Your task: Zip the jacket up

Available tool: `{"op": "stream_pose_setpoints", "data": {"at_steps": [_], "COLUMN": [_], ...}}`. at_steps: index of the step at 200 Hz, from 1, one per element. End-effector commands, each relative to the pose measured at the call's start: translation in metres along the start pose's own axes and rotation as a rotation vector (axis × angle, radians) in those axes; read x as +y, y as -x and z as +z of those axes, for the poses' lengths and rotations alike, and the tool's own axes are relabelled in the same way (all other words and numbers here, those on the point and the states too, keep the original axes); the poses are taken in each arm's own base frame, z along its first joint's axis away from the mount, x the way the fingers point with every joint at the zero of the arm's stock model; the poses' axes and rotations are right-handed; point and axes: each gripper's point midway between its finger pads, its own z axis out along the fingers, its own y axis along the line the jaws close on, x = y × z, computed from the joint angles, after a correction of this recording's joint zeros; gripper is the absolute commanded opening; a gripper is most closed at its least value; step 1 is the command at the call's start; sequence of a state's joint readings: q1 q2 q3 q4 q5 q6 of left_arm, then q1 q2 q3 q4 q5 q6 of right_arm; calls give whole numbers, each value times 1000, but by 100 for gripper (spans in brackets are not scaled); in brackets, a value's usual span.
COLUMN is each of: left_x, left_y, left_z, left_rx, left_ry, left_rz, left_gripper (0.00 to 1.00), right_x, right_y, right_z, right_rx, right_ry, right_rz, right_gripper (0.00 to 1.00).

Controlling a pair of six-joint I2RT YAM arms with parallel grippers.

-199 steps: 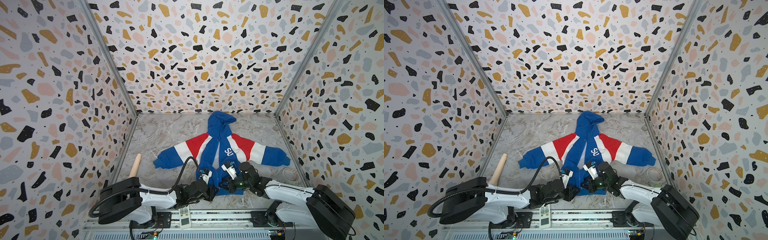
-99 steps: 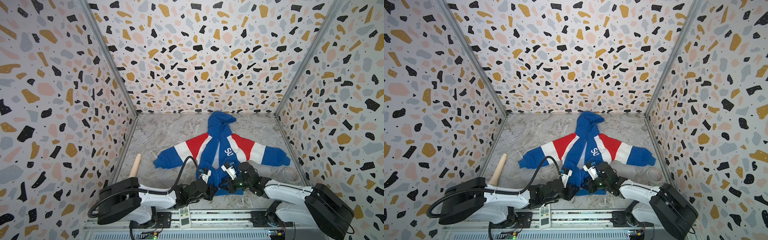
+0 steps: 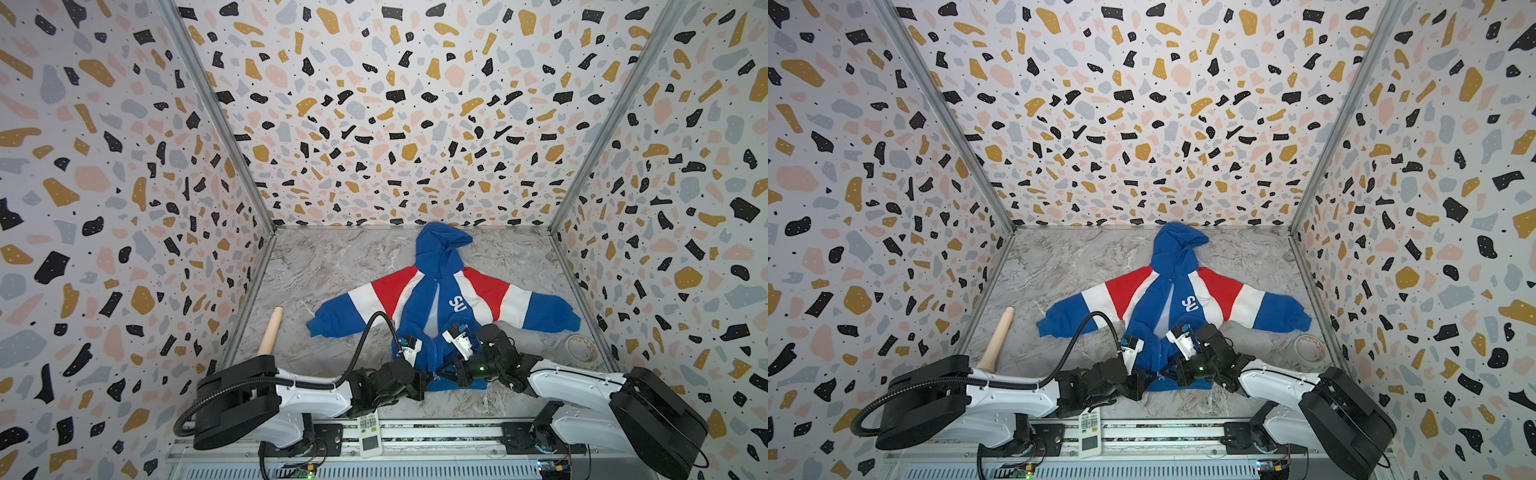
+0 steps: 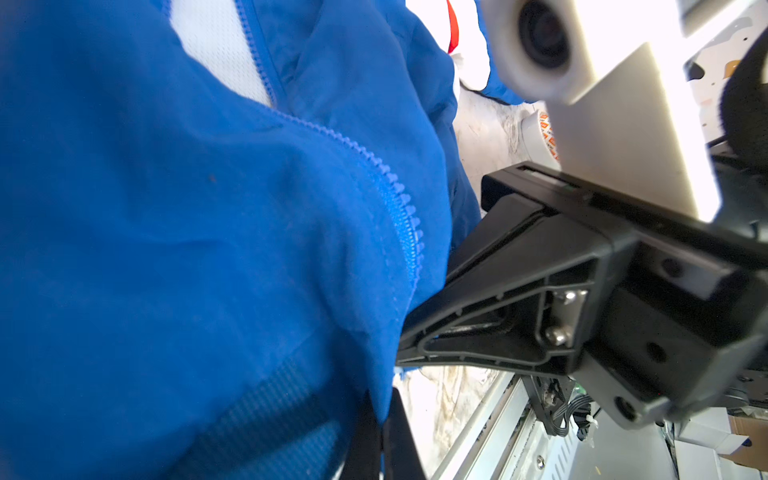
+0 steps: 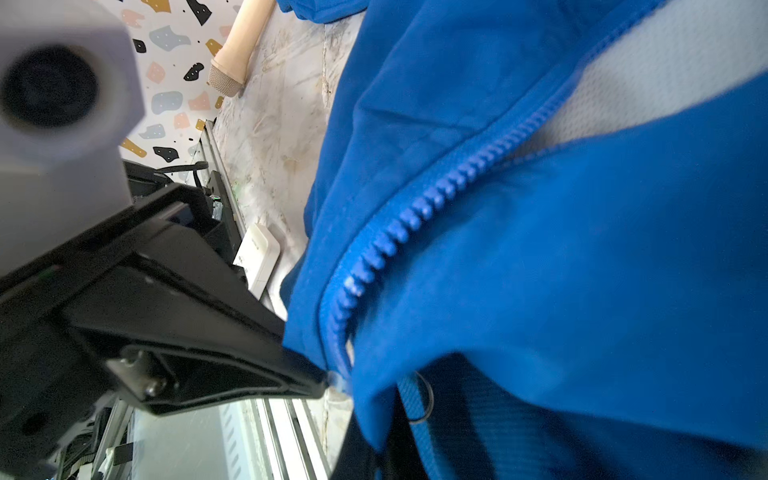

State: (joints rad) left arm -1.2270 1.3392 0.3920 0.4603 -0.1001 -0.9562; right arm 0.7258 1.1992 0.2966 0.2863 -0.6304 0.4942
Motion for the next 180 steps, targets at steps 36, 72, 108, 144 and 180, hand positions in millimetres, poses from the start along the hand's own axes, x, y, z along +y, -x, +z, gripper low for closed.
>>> {"op": "stream_pose_setpoints", "data": {"at_steps": [36, 72, 108, 144, 180], "left_x": [-4, 2, -8, -27, -46], "left_y": [48, 70, 83, 87, 84], "left_z": [-50, -82, -99, -104, -103], "left_rx": [-284, -416, -489, -487, -459], "left_ry": [-190, -254, -294, -373, -446], "left_rz": [-98, -113, -73, -39, 26], "left_gripper": [0, 0, 0, 0, 0], "right_x": [16, 47, 69, 81, 87], "right_y": [27, 42, 52, 57, 64], "right_z": [-24, -54, -70, -72, -73], "right_rx": [-147, -328, -372, -342, -351], "right_ry": [52, 205, 274, 355, 390], "right_rz": [-92, -218, -269, -216, -213], "right_gripper": [0, 0, 0, 0, 0]}}
